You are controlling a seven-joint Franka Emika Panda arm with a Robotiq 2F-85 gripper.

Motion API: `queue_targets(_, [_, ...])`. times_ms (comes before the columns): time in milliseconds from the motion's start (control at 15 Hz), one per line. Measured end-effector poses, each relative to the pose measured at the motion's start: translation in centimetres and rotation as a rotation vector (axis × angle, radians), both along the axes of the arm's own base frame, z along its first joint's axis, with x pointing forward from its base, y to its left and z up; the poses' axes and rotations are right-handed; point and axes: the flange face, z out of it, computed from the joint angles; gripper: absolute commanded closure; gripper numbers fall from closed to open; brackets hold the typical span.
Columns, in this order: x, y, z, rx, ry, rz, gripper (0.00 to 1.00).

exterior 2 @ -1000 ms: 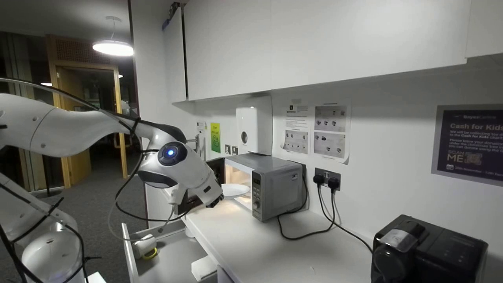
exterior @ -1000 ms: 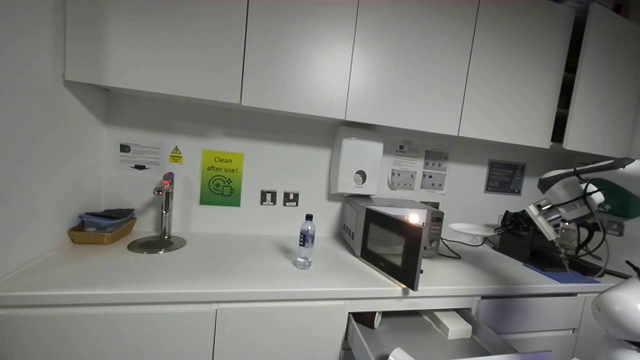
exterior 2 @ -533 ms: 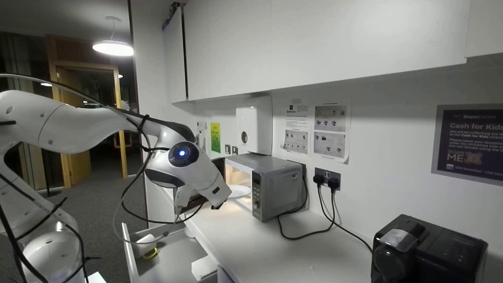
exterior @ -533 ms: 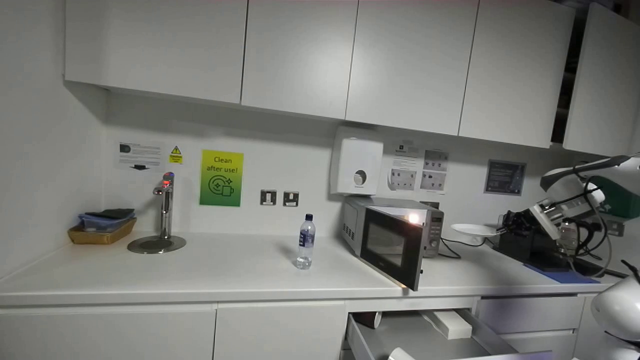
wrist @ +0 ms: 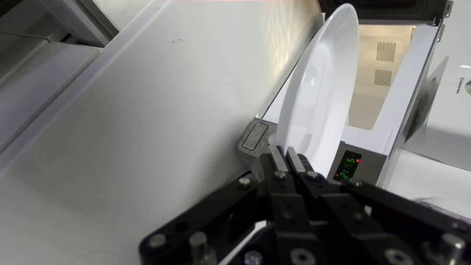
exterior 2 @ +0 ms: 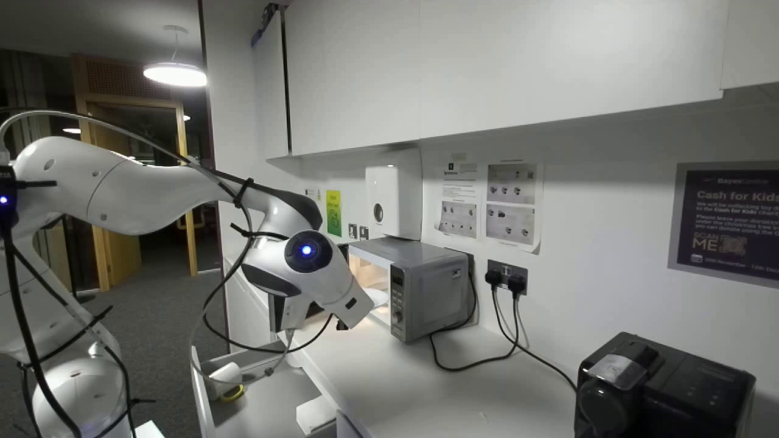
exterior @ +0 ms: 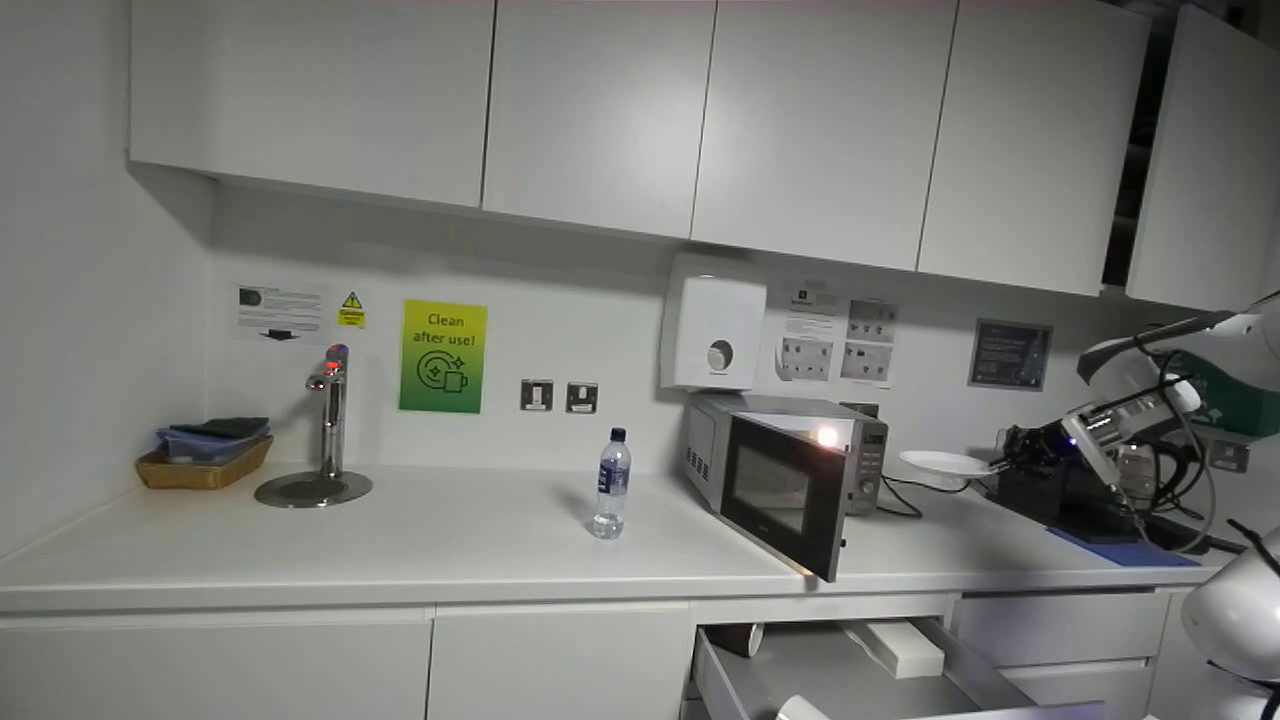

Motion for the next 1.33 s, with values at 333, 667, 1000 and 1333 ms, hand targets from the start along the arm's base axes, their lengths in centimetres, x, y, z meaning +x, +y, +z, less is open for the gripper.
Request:
queue_targets(333, [0.8,-1.2,-1.1,0.014,-0.011,0.059,0.99])
queue_targets(667, [1.3,-2.3,-2.1,0.012,-0.009,0.125,0.99])
queue_targets(1000, [1.6,-3.5,-3.2,0.008,-0.005,0.167,0.99])
queue_targets(1333, [2.1,-4.7,-4.4,-0.020,0.000,0.183,0.99])
